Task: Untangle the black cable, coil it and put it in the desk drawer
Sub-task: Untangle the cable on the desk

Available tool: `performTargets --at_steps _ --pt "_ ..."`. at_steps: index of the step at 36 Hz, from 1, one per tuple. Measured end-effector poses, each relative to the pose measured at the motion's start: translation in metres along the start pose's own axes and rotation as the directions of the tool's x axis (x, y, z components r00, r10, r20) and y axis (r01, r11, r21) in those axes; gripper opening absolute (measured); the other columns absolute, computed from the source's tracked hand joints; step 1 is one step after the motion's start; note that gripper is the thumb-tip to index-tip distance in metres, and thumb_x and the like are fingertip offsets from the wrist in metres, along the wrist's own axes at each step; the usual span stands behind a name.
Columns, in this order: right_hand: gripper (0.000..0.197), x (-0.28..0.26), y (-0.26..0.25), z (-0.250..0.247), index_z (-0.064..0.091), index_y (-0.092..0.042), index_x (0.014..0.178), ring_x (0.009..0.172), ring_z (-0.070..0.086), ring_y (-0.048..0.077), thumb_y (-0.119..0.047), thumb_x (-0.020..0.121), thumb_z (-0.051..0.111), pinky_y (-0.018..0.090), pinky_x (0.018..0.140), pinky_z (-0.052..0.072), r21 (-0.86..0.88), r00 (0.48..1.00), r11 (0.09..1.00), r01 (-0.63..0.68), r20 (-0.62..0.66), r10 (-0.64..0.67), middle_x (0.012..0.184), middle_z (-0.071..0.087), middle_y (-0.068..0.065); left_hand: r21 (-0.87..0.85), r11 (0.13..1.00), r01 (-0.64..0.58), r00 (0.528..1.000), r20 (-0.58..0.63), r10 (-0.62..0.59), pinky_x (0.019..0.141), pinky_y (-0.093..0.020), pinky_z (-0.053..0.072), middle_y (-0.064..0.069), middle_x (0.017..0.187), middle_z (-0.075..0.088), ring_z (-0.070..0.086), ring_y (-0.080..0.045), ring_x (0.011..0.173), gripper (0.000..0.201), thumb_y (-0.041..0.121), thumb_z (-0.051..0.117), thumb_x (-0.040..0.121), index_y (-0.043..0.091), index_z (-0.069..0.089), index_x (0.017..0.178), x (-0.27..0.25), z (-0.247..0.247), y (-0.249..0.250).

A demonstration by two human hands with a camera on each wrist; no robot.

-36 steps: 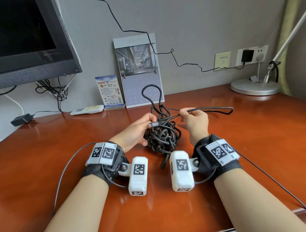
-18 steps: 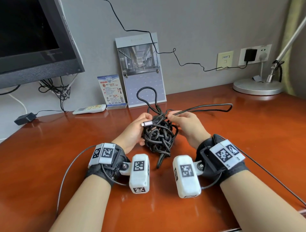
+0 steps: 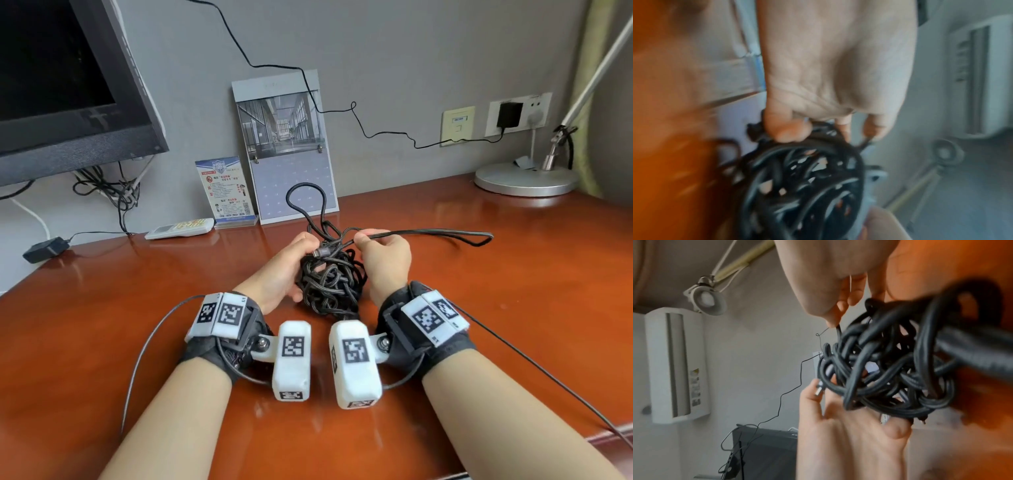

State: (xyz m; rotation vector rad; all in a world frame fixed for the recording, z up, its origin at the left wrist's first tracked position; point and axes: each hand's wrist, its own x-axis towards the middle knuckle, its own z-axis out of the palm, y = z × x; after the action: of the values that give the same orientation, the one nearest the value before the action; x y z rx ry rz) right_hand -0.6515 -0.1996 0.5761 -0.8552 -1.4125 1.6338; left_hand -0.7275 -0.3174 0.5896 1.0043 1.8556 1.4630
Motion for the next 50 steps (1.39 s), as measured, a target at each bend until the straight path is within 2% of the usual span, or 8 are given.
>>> performTargets --at_steps 5,9,14,18,24,32,41,50 --pt "0.007 0.004 -0.006 -0.010 0.062 -0.017 0.081 0.065 0.056 0.006 -0.012 0.086 0.064 0.017 0.061 0.044 -0.045 0.986 0.986 0.163 0.050 -0.161 0.082 0.064 0.000 0.364 0.930 0.049 0.981 -0.191 0.023 0.062 -0.027 0.050 -0.001 0.114 0.045 0.047 -0.015 0.101 0.011 0.022 0.044 0.096 0.029 0.053 0.094 -0.004 -0.008 0.027" --pt "0.023 -0.003 -0.010 -0.006 0.058 -0.026 0.068 0.079 0.061 0.017 -0.010 0.084 0.063 0.030 0.077 0.048 -0.103 0.962 0.959 0.265 0.099 -0.255 0.080 0.065 0.001 0.695 0.716 -0.070 0.925 -0.223 0.307 0.069 -0.027 0.038 0.005 0.090 0.047 0.047 -0.010 0.077 0.006 0.023 0.059 0.085 0.025 0.057 0.080 -0.006 -0.009 0.046" --pt "0.003 -0.006 -0.012 -0.004 0.065 -0.015 0.082 0.085 0.064 0.025 -0.017 0.084 0.064 0.042 0.082 0.051 -0.190 0.949 0.931 0.312 0.118 -0.293 0.085 0.069 0.005 0.964 0.258 0.067 0.936 -0.149 0.317 0.056 -0.027 0.031 0.007 0.074 0.058 0.053 -0.017 0.073 0.024 0.042 0.062 0.078 0.022 0.048 0.075 -0.003 0.008 0.058" --pt "0.009 -0.008 -0.012 -0.006 0.061 -0.021 0.078 0.085 0.062 0.022 -0.017 0.086 0.059 0.039 0.081 0.049 -0.213 0.938 0.915 0.342 0.143 -0.317 0.084 0.067 0.001 0.985 0.163 0.060 0.936 -0.113 0.335 0.054 -0.028 0.031 -0.004 0.069 0.057 0.055 -0.026 0.071 0.025 0.030 0.058 0.081 0.015 0.047 0.065 -0.001 0.014 0.060" --pt "0.015 -0.003 -0.006 -0.003 0.064 -0.008 0.093 0.093 0.061 0.027 -0.021 0.088 0.058 0.038 0.086 0.047 -0.200 0.971 0.952 0.232 0.113 -0.212 0.093 0.067 0.008 0.988 0.150 0.044 0.918 -0.099 0.383 0.049 -0.031 0.027 -0.004 0.061 0.038 0.046 -0.029 0.065 0.024 0.015 0.047 0.088 0.008 0.041 0.066 -0.005 0.022 0.052" --pt "0.007 0.000 -0.008 -0.011 0.056 -0.018 0.082 0.085 0.060 0.018 -0.015 0.088 0.057 0.026 0.081 0.044 -0.200 0.947 0.928 0.315 0.136 -0.293 0.086 0.065 0.002 0.973 0.221 0.066 0.918 -0.146 0.369 0.065 -0.033 0.049 -0.006 0.068 0.061 0.059 -0.030 0.073 0.021 0.027 0.054 0.084 0.009 0.061 0.075 -0.006 0.018 0.056" --pt "0.027 -0.008 -0.007 -0.006 0.046 -0.028 0.075 0.067 0.053 0.008 -0.013 0.081 0.068 0.029 0.073 0.045 -0.052 0.918 0.961 0.271 0.314 -0.242 0.070 0.055 -0.008 0.984 0.160 0.080 0.967 -0.115 0.225 0.045 -0.029 0.025 -0.004 0.047 0.035 0.039 -0.022 0.051 0.042 0.022 0.057 0.082 0.009 0.035 0.049 0.001 0.016 0.068" --pt "0.037 -0.021 -0.011 0.001 0.037 -0.024 0.061 0.057 0.042 0.015 -0.001 0.076 0.063 0.039 0.065 0.044 0.045 0.919 0.952 0.301 0.251 -0.303 0.056 0.046 -0.010 0.835 0.539 0.115 0.915 -0.300 0.269 0.061 -0.030 0.052 -0.011 0.060 0.062 0.060 -0.025 0.059 0.020 0.015 0.059 0.082 0.002 0.055 0.067 -0.004 -0.013 0.049"
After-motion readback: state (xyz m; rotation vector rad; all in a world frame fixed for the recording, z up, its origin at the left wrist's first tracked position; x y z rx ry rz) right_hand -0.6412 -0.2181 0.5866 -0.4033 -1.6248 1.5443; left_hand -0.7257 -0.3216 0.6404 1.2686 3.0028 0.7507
